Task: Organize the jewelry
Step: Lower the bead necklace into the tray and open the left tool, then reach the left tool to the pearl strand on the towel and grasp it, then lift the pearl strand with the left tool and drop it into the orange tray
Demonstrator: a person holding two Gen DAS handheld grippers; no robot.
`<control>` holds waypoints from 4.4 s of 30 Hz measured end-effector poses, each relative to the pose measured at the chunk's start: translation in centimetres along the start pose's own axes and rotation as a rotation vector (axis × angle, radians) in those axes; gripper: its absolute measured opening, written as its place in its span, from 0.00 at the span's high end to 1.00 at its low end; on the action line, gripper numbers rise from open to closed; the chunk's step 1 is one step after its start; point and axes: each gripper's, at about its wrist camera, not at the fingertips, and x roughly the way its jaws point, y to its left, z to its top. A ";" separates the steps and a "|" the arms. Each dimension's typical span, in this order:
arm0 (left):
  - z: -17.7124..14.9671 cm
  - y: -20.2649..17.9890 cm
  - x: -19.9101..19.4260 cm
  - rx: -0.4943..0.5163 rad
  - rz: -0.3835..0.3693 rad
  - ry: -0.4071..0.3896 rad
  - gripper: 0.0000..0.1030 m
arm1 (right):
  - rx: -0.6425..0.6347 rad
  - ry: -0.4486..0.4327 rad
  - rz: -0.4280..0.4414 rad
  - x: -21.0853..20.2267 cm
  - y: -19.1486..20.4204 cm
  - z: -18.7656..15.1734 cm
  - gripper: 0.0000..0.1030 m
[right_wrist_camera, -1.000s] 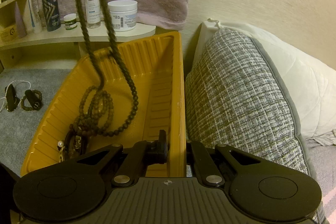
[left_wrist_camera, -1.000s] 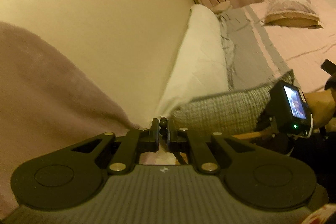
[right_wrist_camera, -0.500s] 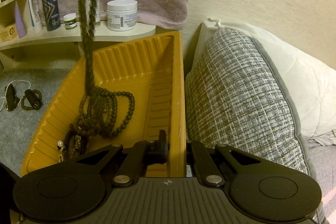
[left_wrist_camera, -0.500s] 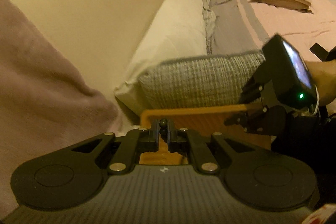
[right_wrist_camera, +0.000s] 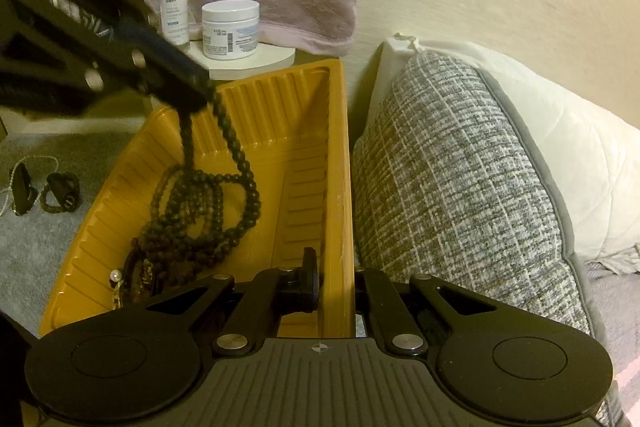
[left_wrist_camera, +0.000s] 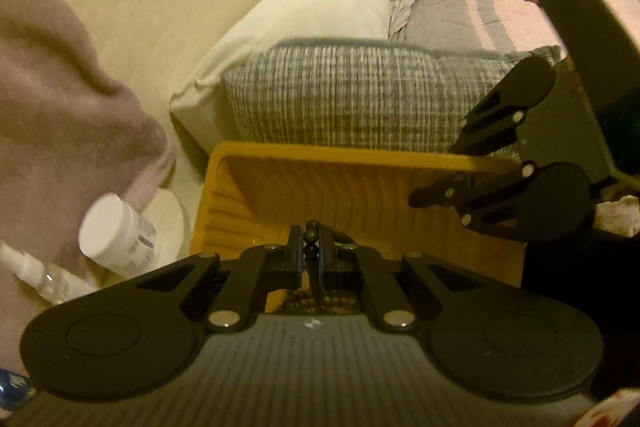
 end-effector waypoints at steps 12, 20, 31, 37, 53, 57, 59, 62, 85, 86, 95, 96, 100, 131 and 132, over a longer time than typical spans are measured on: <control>-1.4 0.8 0.5 -0.075 -0.005 0.011 0.82 | 0.002 0.000 0.000 0.0 0.0 0.0 0.96; -4.0 2.1 -2.9 -0.201 0.080 -0.035 0.79 | 0.007 0.000 -0.002 0.0 0.2 0.0 0.96; -13.7 1.8 -9.3 -0.542 0.382 -0.089 0.71 | 0.011 -0.002 -0.001 0.0 0.0 0.0 0.96; -20.5 2.1 -12.0 -0.739 0.562 -0.052 0.71 | 0.012 -0.003 -0.003 0.0 0.0 -0.1 0.96; -27.2 -2.4 -8.4 -0.937 0.668 0.040 0.71 | 0.009 0.006 -0.007 0.2 0.1 -0.4 0.96; -27.3 -2.3 -7.0 -0.917 0.670 0.061 0.71 | 0.009 0.007 -0.007 0.2 0.0 -0.4 0.96; -27.4 -2.0 -6.3 -0.886 0.676 0.094 0.71 | 0.011 0.008 -0.008 0.2 0.1 -0.5 0.96; -27.7 -1.5 -5.4 -0.853 0.685 0.130 0.80 | 0.011 0.007 -0.007 0.2 0.1 -0.5 0.96; -24.4 0.0 -12.3 -0.713 0.755 0.000 0.98 | 0.002 0.005 -0.009 0.4 -0.1 -0.4 0.96; -23.9 0.1 -12.9 -0.703 0.756 -0.015 0.98 | 0.004 0.004 -0.009 0.3 -0.1 -0.4 0.96; -20.5 0.9 -17.3 -0.660 0.733 -0.158 0.98 | 0.005 0.003 -0.008 0.2 -0.1 -0.3 0.96; -20.1 0.9 -17.7 -0.648 0.733 -0.167 0.98 | 0.005 0.001 -0.008 0.2 -0.1 -0.3 0.96; -18.5 0.9 -18.9 -0.611 0.723 -0.207 0.98 | 0.004 -0.001 -0.008 0.2 0.0 -0.2 0.96; -5.5 -2.2 -12.8 -0.474 0.250 -0.432 0.98 | 0.007 -0.004 -0.006 0.1 0.0 -0.1 0.96; -5.4 -2.3 -12.0 -0.473 0.233 -0.420 0.98 | 0.008 -0.005 -0.006 0.0 0.0 -0.1 0.96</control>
